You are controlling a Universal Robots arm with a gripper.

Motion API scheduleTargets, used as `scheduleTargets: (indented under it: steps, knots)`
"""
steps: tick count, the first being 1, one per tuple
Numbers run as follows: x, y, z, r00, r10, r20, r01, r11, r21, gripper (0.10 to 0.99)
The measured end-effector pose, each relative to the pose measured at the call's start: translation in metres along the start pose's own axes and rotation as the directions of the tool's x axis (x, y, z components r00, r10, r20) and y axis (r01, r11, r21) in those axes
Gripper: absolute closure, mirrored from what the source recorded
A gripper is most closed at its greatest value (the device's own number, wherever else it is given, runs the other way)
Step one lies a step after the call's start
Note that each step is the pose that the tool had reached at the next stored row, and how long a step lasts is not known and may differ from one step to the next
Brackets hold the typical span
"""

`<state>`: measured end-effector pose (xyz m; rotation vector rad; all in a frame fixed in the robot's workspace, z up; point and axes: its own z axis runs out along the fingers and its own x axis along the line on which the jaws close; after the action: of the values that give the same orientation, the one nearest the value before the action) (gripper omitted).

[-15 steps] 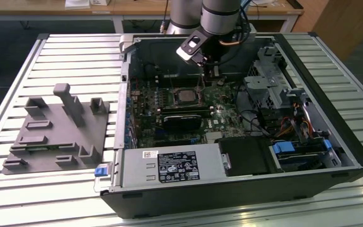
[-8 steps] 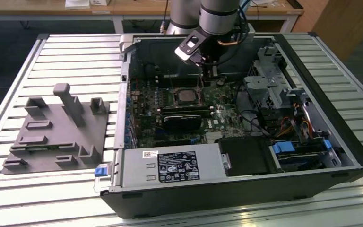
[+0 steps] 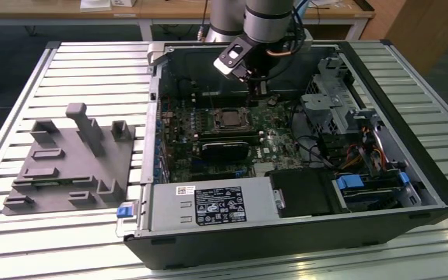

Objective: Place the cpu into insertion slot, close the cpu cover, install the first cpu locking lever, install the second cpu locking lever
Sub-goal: 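Close the cpu cover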

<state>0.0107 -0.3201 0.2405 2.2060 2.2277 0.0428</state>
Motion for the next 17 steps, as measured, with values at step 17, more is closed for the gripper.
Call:
scheduleTargets:
  steps: [17]
  knots:
    - [0.0002, -0.0120, -0.0002, 1.0000, 0.000, 0.0000, 0.000, 1.0000, 0.000, 0.980]
